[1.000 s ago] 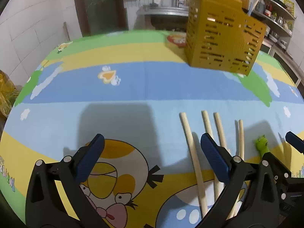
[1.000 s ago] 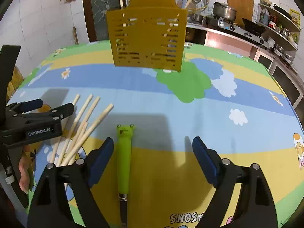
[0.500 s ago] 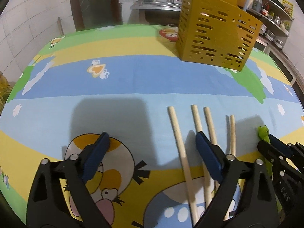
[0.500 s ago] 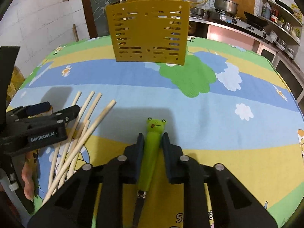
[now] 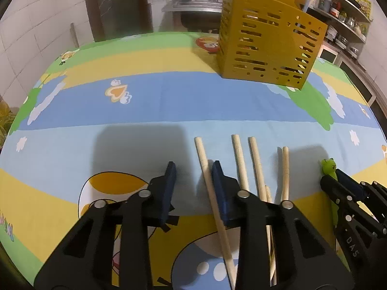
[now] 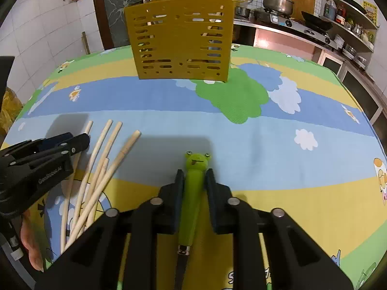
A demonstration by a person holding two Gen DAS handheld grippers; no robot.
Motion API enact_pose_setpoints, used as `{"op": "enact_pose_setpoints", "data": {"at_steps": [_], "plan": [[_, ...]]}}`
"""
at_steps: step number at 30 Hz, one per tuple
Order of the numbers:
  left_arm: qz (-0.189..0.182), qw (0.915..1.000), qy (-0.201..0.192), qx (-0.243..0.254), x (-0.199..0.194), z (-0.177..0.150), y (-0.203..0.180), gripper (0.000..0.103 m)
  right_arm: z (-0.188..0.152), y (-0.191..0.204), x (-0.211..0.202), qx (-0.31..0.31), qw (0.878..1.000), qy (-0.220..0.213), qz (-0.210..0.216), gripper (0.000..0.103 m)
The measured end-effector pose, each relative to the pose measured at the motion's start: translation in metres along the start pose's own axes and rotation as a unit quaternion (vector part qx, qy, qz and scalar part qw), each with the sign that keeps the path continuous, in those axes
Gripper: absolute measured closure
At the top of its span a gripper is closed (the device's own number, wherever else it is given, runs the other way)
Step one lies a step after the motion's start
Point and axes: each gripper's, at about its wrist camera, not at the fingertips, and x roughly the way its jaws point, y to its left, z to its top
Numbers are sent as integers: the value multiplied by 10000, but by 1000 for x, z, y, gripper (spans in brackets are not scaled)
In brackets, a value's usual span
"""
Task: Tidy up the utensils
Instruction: 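Grasp the green frog-handled utensil with the right tool while the left tool grasps a chopstick, then lift the frog utensil and chopstick and carry both over the yellow holder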
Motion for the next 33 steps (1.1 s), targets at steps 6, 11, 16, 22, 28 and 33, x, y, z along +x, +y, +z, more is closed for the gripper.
{"op": "enact_pose_setpoints", "data": {"at_steps": [6,11,16,22,28,33], "plan": [[-216,9998,5,-40,-3,-2,0,95,0,-2,-1,54,10000,-46,5,86],[-322,9994,7,-142,-5,-3,4,97,1,-12,-9,241,9994,-253,0,87],[-364,9991,-136,-155,-12,-4,3,98,5,-26,-24,487,9969,-612,-16,87],[-328,9952,-910,-176,-49,-2,5,98,7,-33,-51,560,9897,-1304,-198,87],[-237,9835,-1773,-254,-89,-1,9,99,7,-37,-75,637,9783,-1965,-185,87],[-227,9713,-2350,-283,-116,-2,9,99,5,-38,-99,630,9650,-2539,-176,87]]}}
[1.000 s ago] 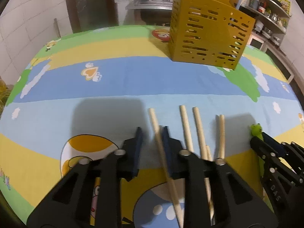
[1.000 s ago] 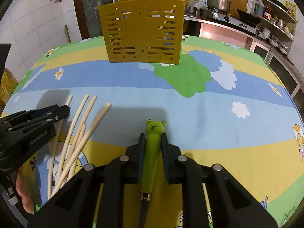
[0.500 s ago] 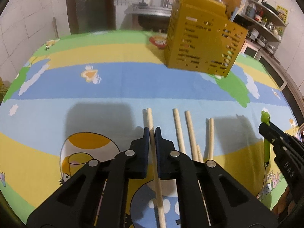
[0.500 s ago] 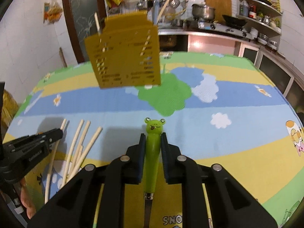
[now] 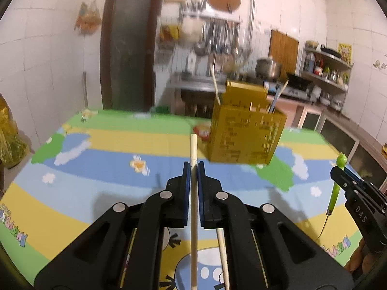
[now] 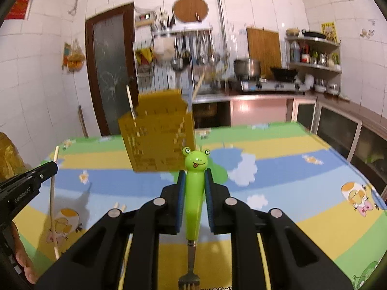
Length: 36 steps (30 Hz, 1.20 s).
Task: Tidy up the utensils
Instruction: 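Lift the frog utensil and chopstick and carry both over the yellow holder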
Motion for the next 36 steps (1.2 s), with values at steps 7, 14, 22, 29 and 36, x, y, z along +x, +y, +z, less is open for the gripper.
{"op": "enact_pose_setpoints", "data": {"at_steps": [7,14,22,29,36], "plan": [[70,9986,-516,-60,-20,5,1,99,3,0,-13,-24,9994,-347,19,87],[65,9979,-648,24,-25,5,-2,99,4,-5,-14,108,9993,-343,81,87],[43,9971,-751,146,-29,16,-10,99,13,-2,-14,148,9992,-337,183,87],[-112,9944,-1044,125,-28,58,-19,99,55,0,-10,240,9976,-611,234,87],[-283,9868,-1595,4,-17,132,-34,99,131,2,-2,301,9923,-1168,292,87]]}}
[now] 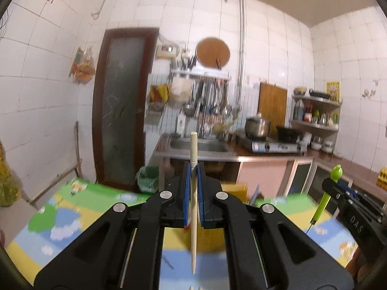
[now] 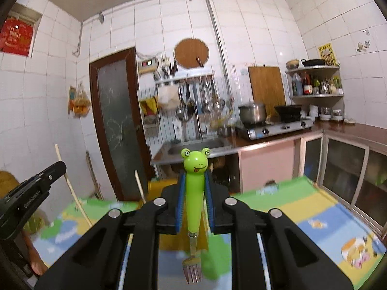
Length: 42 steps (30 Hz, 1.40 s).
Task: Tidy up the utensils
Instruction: 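Lift the frog utensil and chopstick and carry both over the yellow holder, then open the right tool over the holder while the left tool releases its chopstick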
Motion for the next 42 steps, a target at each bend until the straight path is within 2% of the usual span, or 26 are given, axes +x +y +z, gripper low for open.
{"op": "enact_pose_setpoints", "data": {"at_steps": [4,10,14,19,22,32,36,38,39,40,42], "plan": [[-60,9994,-312,-121,26,40,-10,99,35,6,23,-22,9995,-301,-39,87],[-168,9985,-495,-179,74,63,-26,99,63,19,69,10,9990,-453,47,87],[-91,9990,-444,9,111,51,-32,99,57,24,105,16,9993,-360,42,87],[-137,9998,-4,-151,159,13,-25,99,26,17,139,148,9999,34,20,87],[-104,9997,235,-56,176,-10,-24,99,7,12,155,110,9995,281,-27,87],[54,9961,874,-144,184,-46,-8,99,-37,1,177,-149,9957,868,-297,87],[137,9958,884,-217,171,-45,-2,98,-44,-2,186,-210,9920,1207,-300,86],[110,9956,901,-226,163,-38,-1,90,-43,-1,190,-237,9897,1384,-285,84],[95,9956,906,-222,155,-33,0,73,-42,0,190,-296,9889,1417,-327,79],[101,9959,877,-218,151,-29,-2,52,-38,1,188,-369,9884,1420,-381,62],[191,9976,644,-162,130,-17,2,30,-32,0,179,-358,9896,1340,-391,41]]}}
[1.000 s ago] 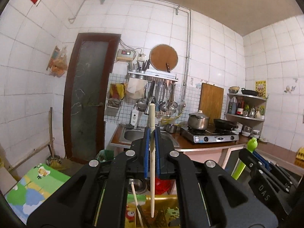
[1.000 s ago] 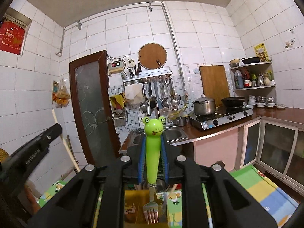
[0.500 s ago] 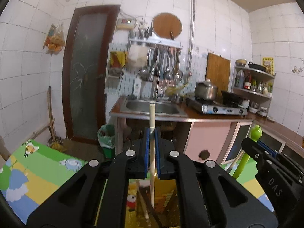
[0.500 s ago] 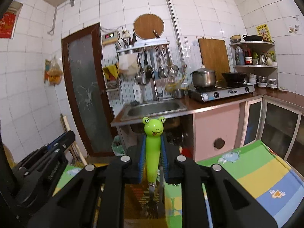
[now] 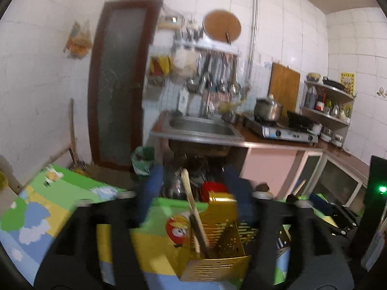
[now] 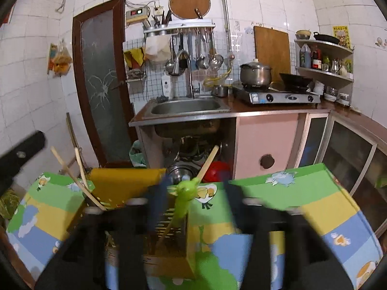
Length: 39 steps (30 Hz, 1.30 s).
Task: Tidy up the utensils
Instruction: 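Open the right tool over the holder while the left tool releases its chopstick, then move both open tools back down toward the remaining chopsticks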
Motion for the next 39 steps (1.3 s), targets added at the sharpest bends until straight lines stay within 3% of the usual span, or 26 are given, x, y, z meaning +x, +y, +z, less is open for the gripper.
{"op": "enact_pose_setpoints", "data": {"at_steps": [3,6,9,14,18,27,34,39], "plan": [[-55,9999,2,102,-23,12,5,19,11,-7,-20,15,10000,-68,-45,41],[-15,9999,-20,141,-48,12,14,6,15,-13,-41,51,9999,-105,-68,30],[46,9997,28,249,-69,1,22,5,11,-14,-65,-57,9999,-134,-34,25],[185,9967,659,429,-84,-40,38,5,-21,-18,-98,-267,9996,51,41,19],[265,9939,975,436,-96,-75,54,5,-56,-25,-113,-339,9990,239,-180,17],[489,9819,1813,265,-90,-136,84,5,-123,-29,-113,-83,9950,970,-205,17],[680,9730,2193,220,-75,-164,96,5,-159,-14,-104,-215,9910,1294,-275,17],[748,9693,2287,500,-71,-171,93,5,-172,-2,-98,-348,9880,1483,-270,17]]}}
